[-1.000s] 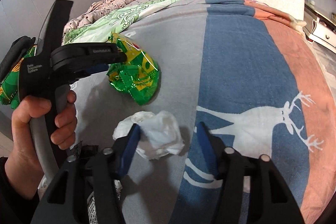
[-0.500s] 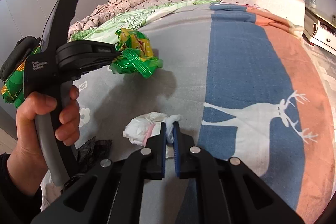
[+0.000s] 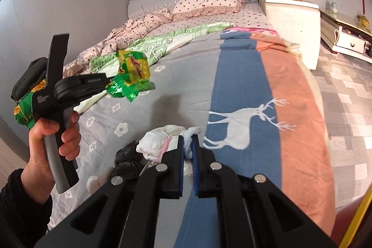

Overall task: Collect trash
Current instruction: 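Carry the chip bag and tissue in both grippers over the yellow bin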

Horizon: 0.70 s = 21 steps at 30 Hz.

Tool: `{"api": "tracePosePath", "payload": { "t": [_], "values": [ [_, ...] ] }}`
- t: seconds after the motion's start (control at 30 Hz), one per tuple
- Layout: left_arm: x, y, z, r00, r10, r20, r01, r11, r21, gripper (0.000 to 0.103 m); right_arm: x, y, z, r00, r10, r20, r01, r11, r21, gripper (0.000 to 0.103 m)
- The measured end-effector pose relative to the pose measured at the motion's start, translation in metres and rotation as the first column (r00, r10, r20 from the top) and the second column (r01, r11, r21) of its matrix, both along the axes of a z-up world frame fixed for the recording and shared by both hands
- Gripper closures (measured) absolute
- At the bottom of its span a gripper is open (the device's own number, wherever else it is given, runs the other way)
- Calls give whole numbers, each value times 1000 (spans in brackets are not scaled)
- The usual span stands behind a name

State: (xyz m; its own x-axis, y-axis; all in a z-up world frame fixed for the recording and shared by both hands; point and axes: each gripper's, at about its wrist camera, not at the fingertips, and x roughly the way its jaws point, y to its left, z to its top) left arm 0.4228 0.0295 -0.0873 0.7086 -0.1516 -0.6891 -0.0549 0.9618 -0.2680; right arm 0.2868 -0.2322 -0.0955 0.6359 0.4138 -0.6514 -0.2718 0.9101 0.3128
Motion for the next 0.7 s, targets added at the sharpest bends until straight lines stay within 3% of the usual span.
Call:
{"api": "tracePosePath", "payload": {
  "t": [0.3, 0.47, 0.7],
  "values": [
    [-79, -32, 58, 992, -94, 90, 94, 996, -4, 99, -64, -64, 51, 990, -115, 82, 111, 993, 51, 97],
    [-117, -77, 92, 974, -174, 148, 174, 985, 16, 99, -97, -99, 79, 974, -184, 133, 178, 982, 54, 97],
    [-153, -144, 118, 943, -282, 175, 284, 959, 9, 99, -137, -152, 110, 938, -289, 194, 280, 957, 70, 97]
  ]
}}
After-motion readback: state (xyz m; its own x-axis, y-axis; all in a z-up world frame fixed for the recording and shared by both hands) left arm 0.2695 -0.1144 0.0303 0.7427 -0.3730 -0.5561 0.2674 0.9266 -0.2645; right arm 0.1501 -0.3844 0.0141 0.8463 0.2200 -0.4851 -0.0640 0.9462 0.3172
